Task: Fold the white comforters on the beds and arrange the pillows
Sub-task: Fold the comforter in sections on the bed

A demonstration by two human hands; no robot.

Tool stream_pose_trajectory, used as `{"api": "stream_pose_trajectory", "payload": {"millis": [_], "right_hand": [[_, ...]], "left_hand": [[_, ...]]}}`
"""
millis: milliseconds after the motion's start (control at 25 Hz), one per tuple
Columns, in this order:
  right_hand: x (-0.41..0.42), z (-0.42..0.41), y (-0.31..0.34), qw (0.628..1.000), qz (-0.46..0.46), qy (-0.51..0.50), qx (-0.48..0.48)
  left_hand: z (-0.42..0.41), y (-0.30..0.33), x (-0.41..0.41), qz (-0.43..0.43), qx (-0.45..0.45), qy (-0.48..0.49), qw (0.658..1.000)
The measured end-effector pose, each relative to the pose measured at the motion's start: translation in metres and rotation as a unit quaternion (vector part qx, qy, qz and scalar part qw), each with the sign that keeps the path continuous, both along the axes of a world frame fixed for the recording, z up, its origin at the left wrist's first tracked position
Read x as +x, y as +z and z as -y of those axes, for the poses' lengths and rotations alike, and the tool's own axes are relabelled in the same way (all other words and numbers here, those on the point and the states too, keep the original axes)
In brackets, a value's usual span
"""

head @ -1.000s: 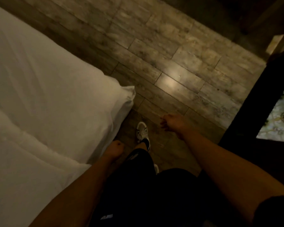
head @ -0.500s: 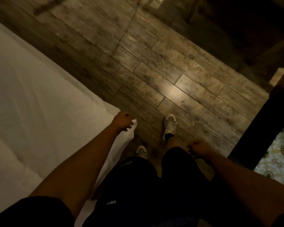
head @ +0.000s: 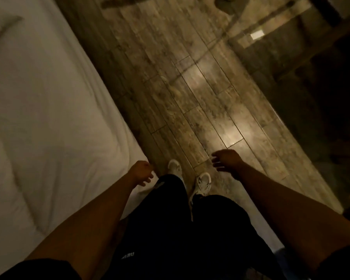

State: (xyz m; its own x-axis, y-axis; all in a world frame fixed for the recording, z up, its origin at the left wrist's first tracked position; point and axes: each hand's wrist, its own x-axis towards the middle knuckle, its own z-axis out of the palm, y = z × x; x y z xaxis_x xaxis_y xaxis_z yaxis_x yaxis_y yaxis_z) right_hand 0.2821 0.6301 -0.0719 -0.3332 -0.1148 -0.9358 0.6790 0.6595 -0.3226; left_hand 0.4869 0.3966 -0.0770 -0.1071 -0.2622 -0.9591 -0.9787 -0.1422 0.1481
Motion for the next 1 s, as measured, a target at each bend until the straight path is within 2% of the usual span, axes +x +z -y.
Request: {"api": "stream_pose_trajectory", "payload": {"millis": [240, 440, 680, 800, 1000], "right_hand": [[-0.106, 0.153, 0.011, 0.992, -0.050, 0.098, -0.068], [-0.162, 0.229, 0.005, 0.979, -0.040, 0.199, 0.005], [-0.249, 0.290, 0.004, 0.976, -0.044, 0.206, 0.052], [-0.305, 0.329, -0.007, 0.969, -0.037, 0.231, 0.074], [-0.391, 0.413, -0.020, 0.954, -0.014, 0.290, 0.077]], "left_hand": [[0.058, -0.010, -0.021, 0.017, 0.030, 0.147, 0.989], [0.142, -0.010, -0.088, -0.024, 0.046, 0.276, 0.960], [0.273, 0.018, -0.206, -0.129, -0.012, 0.351, 0.928], [0.332, 0.025, -0.266, -0.152, -0.023, 0.361, 0.920], [0.392, 0.026, -0.330, -0.110, -0.036, 0.383, 0.917]]}}
